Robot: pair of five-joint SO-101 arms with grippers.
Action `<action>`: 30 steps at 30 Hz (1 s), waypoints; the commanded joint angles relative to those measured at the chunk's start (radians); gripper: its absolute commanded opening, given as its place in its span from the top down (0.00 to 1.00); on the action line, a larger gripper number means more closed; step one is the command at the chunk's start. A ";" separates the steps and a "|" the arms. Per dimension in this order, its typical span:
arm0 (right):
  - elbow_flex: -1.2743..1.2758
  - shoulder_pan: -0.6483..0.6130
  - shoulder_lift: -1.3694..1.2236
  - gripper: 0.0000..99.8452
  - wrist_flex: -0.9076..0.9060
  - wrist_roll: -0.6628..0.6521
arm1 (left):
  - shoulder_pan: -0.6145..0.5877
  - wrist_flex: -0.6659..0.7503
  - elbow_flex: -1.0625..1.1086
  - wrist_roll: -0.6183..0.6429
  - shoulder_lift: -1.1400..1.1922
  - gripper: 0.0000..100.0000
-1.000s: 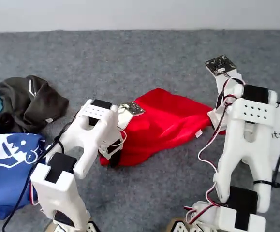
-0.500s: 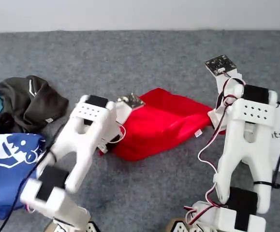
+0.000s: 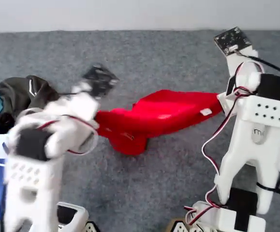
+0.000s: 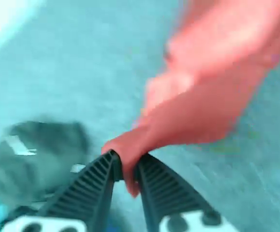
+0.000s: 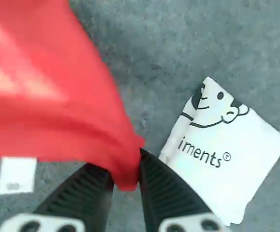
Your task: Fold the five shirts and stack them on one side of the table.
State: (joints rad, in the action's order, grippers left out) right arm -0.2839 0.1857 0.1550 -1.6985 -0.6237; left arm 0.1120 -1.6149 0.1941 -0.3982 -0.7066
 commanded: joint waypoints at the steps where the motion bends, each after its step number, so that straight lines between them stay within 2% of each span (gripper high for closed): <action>1: -0.086 -0.016 0.044 0.99 -0.038 -0.015 | -0.109 0.025 -0.122 0.003 -0.077 0.99; 7: -0.216 -0.048 0.044 0.99 -0.071 -0.015 | -0.186 0.051 -0.209 -0.021 -0.114 0.99; 15: -0.463 -0.142 0.044 0.99 -0.090 -0.008 | -0.207 0.233 -0.311 -0.031 -0.120 0.99; 25: -0.707 -0.147 0.044 0.99 -0.090 -0.005 | -0.267 0.462 -0.456 -0.032 -0.120 0.99; 30: -0.815 -0.147 0.045 0.99 -0.091 0.046 | -0.269 0.554 -0.512 -0.034 -0.120 0.99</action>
State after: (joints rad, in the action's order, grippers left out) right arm -1.0219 0.0445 0.1580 -1.7522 -0.6099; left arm -0.1473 -1.1239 -0.2647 -0.4212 -0.8170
